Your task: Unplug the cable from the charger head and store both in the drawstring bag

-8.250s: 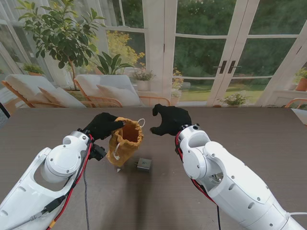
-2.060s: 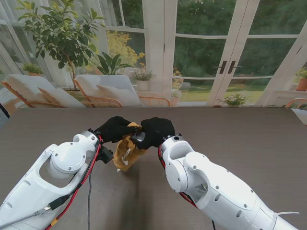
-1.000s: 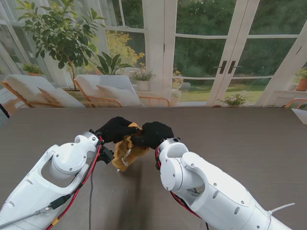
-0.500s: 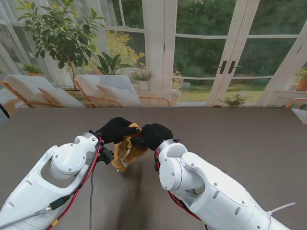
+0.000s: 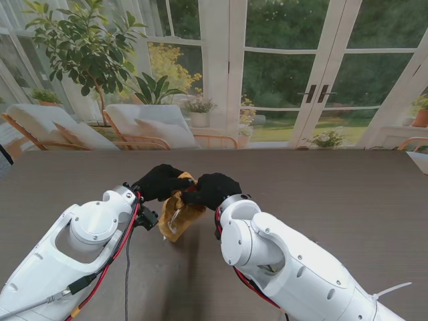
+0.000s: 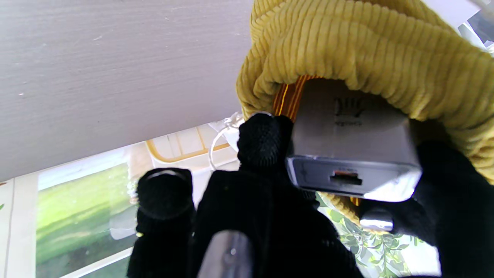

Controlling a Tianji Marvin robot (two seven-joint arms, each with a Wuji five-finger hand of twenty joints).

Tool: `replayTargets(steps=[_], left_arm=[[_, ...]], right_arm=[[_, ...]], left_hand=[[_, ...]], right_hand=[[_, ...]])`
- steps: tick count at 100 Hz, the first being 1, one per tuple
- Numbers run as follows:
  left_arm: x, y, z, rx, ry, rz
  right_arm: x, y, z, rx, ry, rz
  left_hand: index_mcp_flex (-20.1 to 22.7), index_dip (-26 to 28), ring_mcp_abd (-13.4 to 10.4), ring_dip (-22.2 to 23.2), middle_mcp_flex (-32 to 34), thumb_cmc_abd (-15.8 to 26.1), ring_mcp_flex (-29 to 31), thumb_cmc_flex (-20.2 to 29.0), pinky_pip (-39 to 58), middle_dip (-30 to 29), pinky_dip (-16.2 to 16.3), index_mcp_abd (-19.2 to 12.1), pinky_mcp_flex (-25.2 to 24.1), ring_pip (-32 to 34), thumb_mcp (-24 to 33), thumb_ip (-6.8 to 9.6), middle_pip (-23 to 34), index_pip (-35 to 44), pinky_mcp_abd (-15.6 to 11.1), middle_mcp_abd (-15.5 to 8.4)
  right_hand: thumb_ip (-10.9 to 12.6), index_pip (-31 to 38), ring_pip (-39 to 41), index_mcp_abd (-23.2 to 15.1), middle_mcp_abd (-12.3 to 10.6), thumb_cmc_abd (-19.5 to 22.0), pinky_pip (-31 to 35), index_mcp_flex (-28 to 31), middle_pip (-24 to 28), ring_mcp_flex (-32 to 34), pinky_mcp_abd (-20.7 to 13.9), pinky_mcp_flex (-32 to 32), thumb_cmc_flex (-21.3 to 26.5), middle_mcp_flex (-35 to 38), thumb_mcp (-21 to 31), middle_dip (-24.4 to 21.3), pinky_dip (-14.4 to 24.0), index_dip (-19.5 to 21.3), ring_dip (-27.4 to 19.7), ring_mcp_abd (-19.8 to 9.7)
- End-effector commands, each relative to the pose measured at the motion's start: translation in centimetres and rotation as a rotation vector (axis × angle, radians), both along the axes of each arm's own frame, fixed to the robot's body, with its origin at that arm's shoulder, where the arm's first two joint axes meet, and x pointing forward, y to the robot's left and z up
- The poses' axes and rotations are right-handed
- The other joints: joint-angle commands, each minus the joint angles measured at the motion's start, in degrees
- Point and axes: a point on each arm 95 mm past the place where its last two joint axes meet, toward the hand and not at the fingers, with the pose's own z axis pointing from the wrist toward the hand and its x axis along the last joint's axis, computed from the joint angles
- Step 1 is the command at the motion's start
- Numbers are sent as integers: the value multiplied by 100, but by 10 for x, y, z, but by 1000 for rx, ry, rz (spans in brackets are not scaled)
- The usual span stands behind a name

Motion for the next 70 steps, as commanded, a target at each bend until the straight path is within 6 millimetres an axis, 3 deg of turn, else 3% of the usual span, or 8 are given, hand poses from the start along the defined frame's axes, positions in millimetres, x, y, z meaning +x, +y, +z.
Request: replayTargets(steps=[1,23,42,59,70], left_arm=[[-2,-4,1,-10,7,-22],[-3,-4,1,-9,6,-21],[-2,-3,1,-8,4,-20],[-3,-1,0,-7,-5,-15],[-5,5,0,2,1,-27]], right_arm=[[-4,5,3,5,6,21],[-5,5,2,6,9,25],[-5,5,1,8,3,27],[-2,-1,5,11,-16,11],[2,-8,10,19,-42,-14]], left_hand=[[-110,-40,-313,51,-66,313,-19,294,223,128,112,503,-36,406,-37,-95,29,16,106,-104],[-112,-43,-313,55,-69,320,-19,297,214,124,133,510,-35,405,-45,-98,28,15,107,-94],[-114,-42,-313,57,-68,327,-19,306,210,122,143,522,-35,404,-50,-103,29,11,107,-98],[-135,-33,-329,58,-90,373,-37,334,204,124,153,543,-40,400,-96,-118,31,-2,106,-108],[-433,69,-374,193,-401,700,-359,830,16,219,424,613,-392,343,-898,-199,-20,-152,-78,-44]], right_hand=[[50,309,287,110,121,26,448,-105,139,-203,-29,2845,-130,497,-352,-30,-24,31,51,-281],[116,313,243,93,122,-73,406,-165,76,-201,-26,2835,-42,424,-791,-62,-49,-17,34,-278],[145,221,223,125,133,-77,386,-250,41,-203,-23,2832,-10,355,-836,-80,-56,-70,25,-293],[195,64,67,-163,181,50,274,-524,-153,-203,18,2805,-93,322,-665,-233,-93,-145,-51,-225],[202,-56,-228,-346,250,82,-42,-498,-320,-208,267,2738,-128,309,-560,-385,-174,-204,-223,33]])
